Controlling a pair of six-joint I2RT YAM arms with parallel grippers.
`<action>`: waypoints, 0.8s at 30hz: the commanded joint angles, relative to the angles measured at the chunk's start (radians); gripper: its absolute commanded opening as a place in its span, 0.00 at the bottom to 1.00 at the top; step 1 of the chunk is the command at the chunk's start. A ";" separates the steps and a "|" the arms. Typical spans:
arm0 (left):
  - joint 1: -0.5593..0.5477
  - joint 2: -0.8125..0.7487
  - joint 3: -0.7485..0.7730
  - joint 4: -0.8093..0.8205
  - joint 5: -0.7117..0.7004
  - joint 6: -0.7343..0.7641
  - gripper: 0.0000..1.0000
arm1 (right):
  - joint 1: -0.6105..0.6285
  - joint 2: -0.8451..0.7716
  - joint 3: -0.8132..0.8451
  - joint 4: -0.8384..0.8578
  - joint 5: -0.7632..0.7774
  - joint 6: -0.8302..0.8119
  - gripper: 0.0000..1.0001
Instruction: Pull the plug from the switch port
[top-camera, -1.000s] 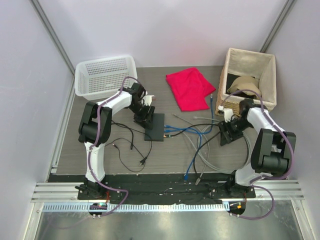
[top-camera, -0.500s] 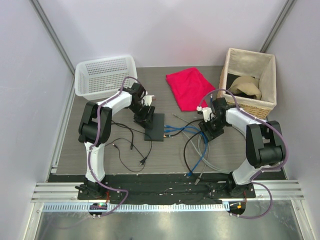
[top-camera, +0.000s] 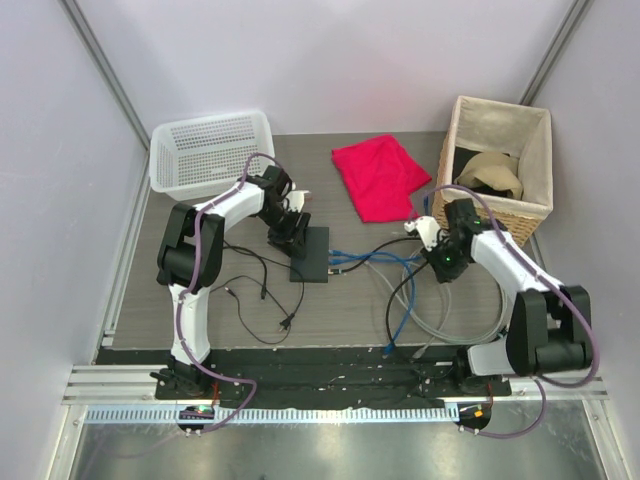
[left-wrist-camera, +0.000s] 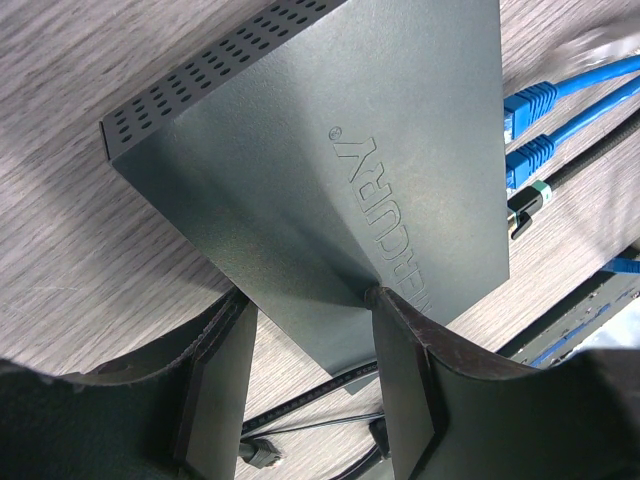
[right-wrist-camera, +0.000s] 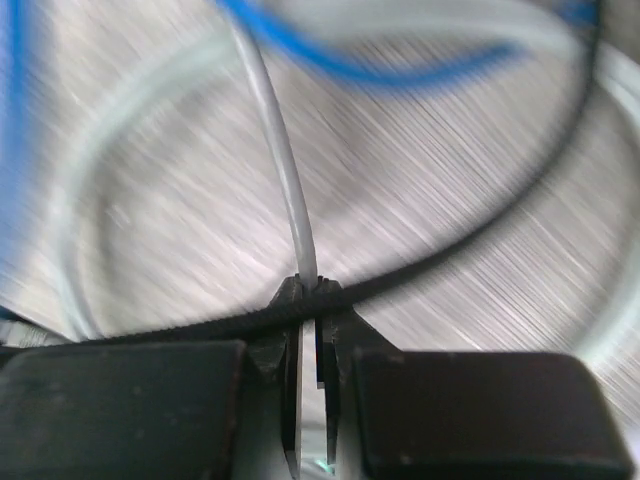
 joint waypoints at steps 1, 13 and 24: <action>-0.017 0.052 -0.011 0.021 -0.038 0.015 0.54 | -0.079 -0.072 0.011 -0.068 0.094 -0.227 0.04; -0.020 0.052 -0.006 0.021 -0.028 0.010 0.54 | -0.262 0.012 0.035 0.018 0.218 -0.162 0.42; -0.020 0.029 -0.006 0.017 -0.041 0.013 0.54 | -0.274 -0.290 0.192 -0.198 -0.201 -0.254 0.83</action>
